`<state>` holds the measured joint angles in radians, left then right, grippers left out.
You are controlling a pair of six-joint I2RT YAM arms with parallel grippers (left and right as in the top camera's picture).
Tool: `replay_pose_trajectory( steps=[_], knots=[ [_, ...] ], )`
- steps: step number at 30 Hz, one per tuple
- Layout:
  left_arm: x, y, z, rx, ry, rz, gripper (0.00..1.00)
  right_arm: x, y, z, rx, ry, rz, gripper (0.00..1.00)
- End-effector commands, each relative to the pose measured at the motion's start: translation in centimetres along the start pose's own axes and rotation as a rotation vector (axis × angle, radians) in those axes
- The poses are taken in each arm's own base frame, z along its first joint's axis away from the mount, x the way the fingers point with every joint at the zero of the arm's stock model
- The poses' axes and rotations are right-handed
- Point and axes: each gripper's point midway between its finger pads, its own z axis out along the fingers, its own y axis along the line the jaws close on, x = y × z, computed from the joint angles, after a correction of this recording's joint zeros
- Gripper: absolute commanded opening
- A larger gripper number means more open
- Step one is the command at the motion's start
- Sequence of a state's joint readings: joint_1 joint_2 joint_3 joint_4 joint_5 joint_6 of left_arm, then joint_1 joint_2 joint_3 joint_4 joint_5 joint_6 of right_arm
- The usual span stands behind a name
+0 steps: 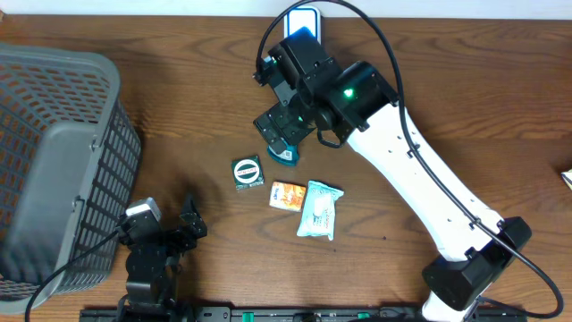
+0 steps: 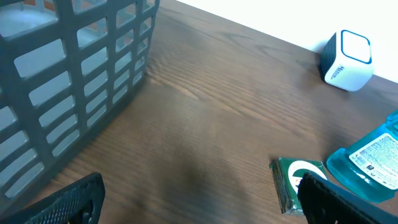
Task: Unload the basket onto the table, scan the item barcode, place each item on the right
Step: 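Swing the right gripper back toward the teal bottle, then lower the right gripper over the teal bottle and grasp it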
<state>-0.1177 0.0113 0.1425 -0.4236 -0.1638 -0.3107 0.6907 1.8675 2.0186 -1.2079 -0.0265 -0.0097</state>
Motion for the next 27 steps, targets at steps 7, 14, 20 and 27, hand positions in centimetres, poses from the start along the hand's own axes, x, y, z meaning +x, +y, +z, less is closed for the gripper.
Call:
replay_pose_trajectory(
  steps=[7,14,20,27],
  knots=[
    [0.9,0.7,0.2,-0.029,0.026,0.008,0.98,4.3,-2.5,-8.5,0.158,-0.056,0.132,0.99],
    [0.9,0.7,0.2,-0.029,0.026,0.008,0.98,7.7,-2.9,-4.3,0.162,-0.278,0.119,0.99],
    [0.9,0.7,0.2,-0.029,0.026,0.008,0.98,7.5,-0.4,0.7,0.025,-0.358,-0.007,0.99],
    [0.9,0.7,0.2,-0.029,0.026,0.008,0.98,4.8,-0.8,5.2,0.032,-0.377,-0.051,0.99]
  ],
)
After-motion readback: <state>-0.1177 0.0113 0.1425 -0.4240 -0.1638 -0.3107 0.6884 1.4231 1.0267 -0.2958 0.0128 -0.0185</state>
